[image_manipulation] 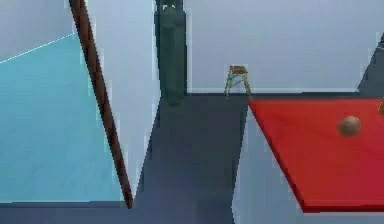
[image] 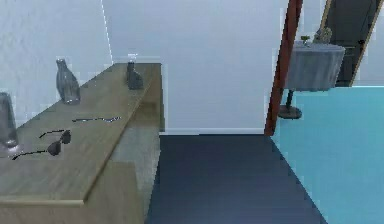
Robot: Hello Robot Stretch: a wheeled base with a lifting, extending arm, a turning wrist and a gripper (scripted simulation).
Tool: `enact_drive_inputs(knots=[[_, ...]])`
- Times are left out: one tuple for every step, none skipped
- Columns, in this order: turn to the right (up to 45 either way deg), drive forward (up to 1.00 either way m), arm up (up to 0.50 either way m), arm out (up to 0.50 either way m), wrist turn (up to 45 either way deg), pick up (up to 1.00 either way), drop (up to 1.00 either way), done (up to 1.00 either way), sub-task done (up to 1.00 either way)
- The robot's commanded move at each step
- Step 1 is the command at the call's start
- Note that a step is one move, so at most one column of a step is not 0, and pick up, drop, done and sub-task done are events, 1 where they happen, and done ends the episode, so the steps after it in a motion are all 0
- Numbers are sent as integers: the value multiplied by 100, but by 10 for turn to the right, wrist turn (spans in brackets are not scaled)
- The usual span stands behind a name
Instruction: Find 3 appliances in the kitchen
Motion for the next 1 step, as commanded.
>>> enact_drive_inputs(knots=[[450,0,0,0,0,0,0,0,0]])
